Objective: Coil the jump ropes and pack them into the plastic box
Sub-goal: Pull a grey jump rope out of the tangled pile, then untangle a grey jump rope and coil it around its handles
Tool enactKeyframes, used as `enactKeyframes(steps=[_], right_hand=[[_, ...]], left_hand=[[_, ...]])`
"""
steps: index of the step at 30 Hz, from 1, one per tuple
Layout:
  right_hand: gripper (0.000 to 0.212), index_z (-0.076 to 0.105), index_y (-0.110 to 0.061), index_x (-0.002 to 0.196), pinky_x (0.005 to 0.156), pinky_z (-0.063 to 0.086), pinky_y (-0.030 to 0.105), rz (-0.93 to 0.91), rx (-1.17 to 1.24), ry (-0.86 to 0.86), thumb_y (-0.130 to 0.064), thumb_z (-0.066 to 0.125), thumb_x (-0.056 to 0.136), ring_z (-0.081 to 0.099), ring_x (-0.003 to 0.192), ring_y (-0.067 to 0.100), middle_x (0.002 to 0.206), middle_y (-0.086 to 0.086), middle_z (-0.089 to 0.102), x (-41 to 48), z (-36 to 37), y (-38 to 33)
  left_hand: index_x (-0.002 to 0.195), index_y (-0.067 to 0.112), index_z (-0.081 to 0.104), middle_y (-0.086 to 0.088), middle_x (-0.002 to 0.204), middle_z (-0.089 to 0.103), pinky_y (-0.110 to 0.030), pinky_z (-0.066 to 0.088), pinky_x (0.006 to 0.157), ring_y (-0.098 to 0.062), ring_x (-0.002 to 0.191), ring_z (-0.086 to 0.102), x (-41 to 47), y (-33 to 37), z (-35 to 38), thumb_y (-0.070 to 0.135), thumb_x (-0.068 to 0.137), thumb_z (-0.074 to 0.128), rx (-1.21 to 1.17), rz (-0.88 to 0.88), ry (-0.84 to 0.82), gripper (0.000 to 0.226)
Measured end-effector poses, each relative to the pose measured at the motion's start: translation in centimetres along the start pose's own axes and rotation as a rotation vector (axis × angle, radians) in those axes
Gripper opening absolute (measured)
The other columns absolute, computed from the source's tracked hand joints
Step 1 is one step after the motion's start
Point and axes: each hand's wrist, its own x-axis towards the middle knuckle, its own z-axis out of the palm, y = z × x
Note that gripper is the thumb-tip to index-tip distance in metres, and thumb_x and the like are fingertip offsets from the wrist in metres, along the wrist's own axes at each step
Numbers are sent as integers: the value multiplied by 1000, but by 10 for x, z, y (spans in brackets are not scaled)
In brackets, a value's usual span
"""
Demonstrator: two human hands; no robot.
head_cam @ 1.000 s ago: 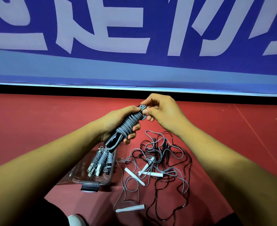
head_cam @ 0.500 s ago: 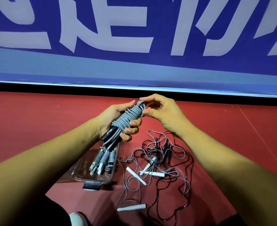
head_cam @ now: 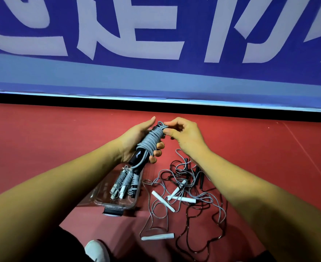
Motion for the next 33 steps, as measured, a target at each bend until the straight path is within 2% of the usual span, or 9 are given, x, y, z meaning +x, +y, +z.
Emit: enactKeyframes(steps=[5,9,14,17,20,22,25,29,33], right_hand=[[20,70,-1,105,60,42,8,48,-82,-64,-3,71,85,55,63,-5,79,-4,63,-1,15,13],[29,68,-13,109,63,44,21,208,-195,-116,-23,75,84,53,69,7,84,2,61,6,30,35],[18,68,-9,86,70,41,26,365,-363,-108,-26,73,84,54,74,15,78,1,60,11,30,83],[27,55,-15,63,67,40,30,471,-431,-80,-19,73,84,51,70,17,68,6,56,1,34,126],[23,60,-4,65,63,40,36,542,-538,-179,-14,70,83,47,69,20,69,16,53,-13,47,171],[20,65,3,70,69,47,42,580,-606,-256,-11,69,83,48,69,21,70,19,55,-19,57,207],[27,59,-6,56,68,48,42,617,-670,-327,-11,68,82,49,65,22,59,12,51,-29,71,245],[25,68,3,91,76,47,34,659,-811,-421,-20,66,84,62,89,31,92,21,68,-42,90,295],[30,64,-4,106,84,48,33,646,-979,-499,-23,67,83,61,105,33,111,17,65,-61,97,334]], left_hand=[[110,5,51,-15,85,52,-31,51,54,-27,66,55,-13,-9,-29,31,83,42,-17,-25,2,39],[111,-1,51,-19,86,55,-36,56,54,-29,66,59,-14,-19,-52,12,87,39,-18,-8,184,30],[100,4,56,-12,80,56,-30,52,57,-21,58,57,4,-39,-100,7,93,49,271,-72,525,10],[105,5,58,-10,75,55,-27,48,52,-20,55,55,16,-69,-127,0,89,56,393,-22,690,17],[113,17,47,-13,82,61,-30,50,57,-25,67,61,29,-105,-161,13,76,72,451,-60,825,44],[109,7,53,-22,93,68,-40,56,67,-31,76,67,45,-130,-200,34,51,77,576,-144,879,68],[87,12,61,-24,97,71,-45,57,83,-33,90,71,62,-160,-238,35,49,76,685,-186,908,47],[119,14,53,-12,113,68,-43,51,96,-31,105,65,74,-177,-249,27,69,84,737,-194,936,60],[122,17,51,-12,118,64,-44,48,99,-30,108,61,95,-197,-267,30,74,83,774,-156,991,59]])
